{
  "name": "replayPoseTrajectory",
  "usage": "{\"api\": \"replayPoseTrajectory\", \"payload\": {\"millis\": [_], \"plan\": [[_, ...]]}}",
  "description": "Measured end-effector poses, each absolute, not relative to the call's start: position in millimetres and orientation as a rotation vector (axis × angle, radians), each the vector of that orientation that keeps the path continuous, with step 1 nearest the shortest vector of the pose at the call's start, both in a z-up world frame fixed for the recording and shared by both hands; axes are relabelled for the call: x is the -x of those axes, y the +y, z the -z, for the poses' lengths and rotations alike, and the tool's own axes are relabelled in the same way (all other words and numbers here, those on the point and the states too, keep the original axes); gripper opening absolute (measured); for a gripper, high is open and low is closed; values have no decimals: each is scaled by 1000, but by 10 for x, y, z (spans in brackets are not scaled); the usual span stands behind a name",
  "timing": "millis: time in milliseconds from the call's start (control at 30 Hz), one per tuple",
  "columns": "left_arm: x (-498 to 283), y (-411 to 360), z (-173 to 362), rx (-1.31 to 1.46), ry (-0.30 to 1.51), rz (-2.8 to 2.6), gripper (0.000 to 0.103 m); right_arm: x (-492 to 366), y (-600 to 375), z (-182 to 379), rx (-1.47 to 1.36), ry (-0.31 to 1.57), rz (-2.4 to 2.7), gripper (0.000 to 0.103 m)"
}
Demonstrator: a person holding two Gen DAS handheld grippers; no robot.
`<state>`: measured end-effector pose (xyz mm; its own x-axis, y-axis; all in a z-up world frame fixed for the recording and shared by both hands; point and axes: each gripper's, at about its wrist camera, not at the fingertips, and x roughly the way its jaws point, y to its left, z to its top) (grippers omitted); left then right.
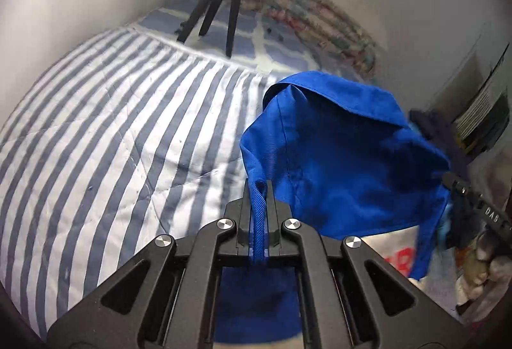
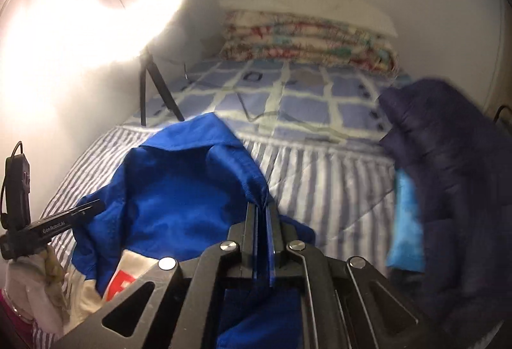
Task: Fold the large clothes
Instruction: 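Lift the folded jacket by its blue collar end with both grippers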
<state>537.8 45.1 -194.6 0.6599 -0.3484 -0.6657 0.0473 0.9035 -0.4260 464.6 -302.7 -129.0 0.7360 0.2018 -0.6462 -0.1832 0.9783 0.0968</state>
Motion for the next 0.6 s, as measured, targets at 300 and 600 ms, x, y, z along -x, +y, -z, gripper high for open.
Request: {"api": "replayPoseTrajectory", "payload": {"millis": [300, 600], "plan": [[-4489, 306, 1098, 323, 702, 340, 0, -3814, -3115, 745, -63, 635, -242, 1], [-3413, 268, 802, 239, 666, 396, 1, -2705, -3166, 544, -149, 594, -277, 1]]}}
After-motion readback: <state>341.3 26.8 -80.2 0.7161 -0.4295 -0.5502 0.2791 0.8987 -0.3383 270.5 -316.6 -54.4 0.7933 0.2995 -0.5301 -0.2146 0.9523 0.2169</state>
